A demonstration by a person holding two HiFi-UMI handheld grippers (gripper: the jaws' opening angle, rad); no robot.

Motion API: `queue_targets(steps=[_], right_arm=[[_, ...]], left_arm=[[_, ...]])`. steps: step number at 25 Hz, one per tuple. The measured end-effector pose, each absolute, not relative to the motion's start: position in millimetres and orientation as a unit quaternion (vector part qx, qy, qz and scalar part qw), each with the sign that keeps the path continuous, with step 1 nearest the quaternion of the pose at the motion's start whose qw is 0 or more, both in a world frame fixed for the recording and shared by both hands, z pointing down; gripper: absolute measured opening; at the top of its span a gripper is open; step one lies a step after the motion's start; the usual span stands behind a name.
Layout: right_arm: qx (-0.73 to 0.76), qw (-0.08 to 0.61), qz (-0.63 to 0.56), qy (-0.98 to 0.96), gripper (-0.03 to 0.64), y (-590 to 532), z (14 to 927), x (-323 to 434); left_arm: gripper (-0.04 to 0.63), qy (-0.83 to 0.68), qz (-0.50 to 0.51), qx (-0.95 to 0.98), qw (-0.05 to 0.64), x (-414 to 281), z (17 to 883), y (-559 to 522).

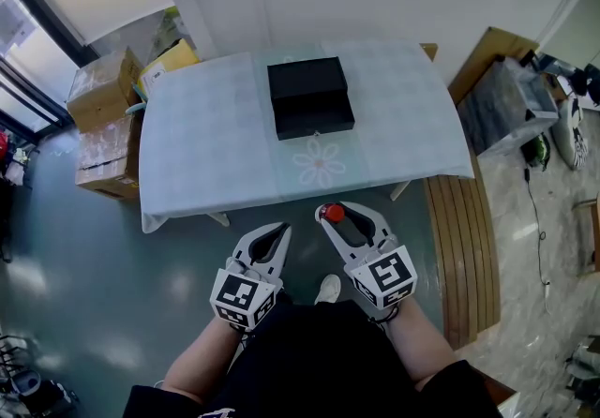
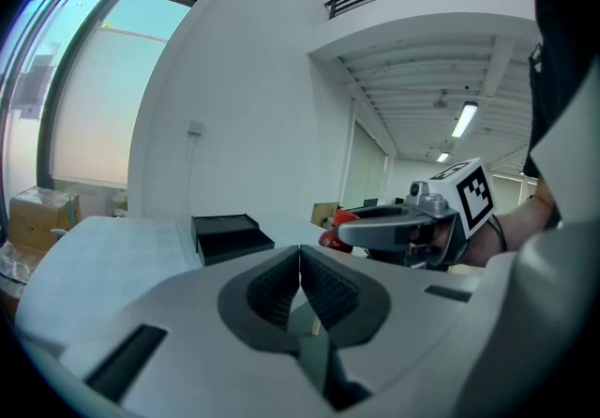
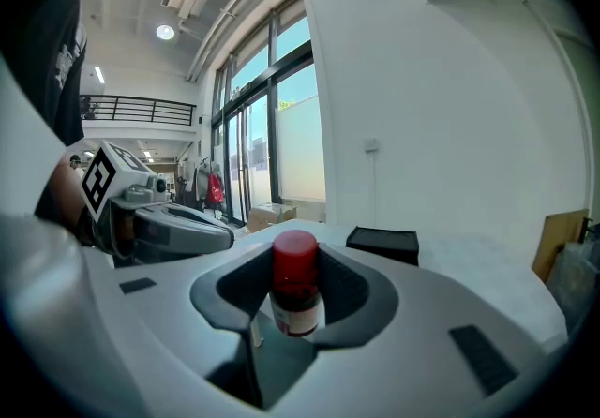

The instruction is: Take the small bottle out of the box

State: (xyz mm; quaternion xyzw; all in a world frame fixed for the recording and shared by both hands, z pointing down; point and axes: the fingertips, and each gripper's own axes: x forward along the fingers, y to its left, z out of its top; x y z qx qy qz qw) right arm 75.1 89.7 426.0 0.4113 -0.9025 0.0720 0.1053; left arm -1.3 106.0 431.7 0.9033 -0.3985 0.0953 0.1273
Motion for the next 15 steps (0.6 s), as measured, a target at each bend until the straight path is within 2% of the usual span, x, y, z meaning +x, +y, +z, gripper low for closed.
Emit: queue_targets(steps=[15], right_arm=[[0.405, 0.107, 0.068, -0.906, 0.158, 85.0, 427.4, 81.7]], left_arm=[[0.029, -0.402, 0.094, 0.902, 0.125, 8.6, 432.7, 103.1]])
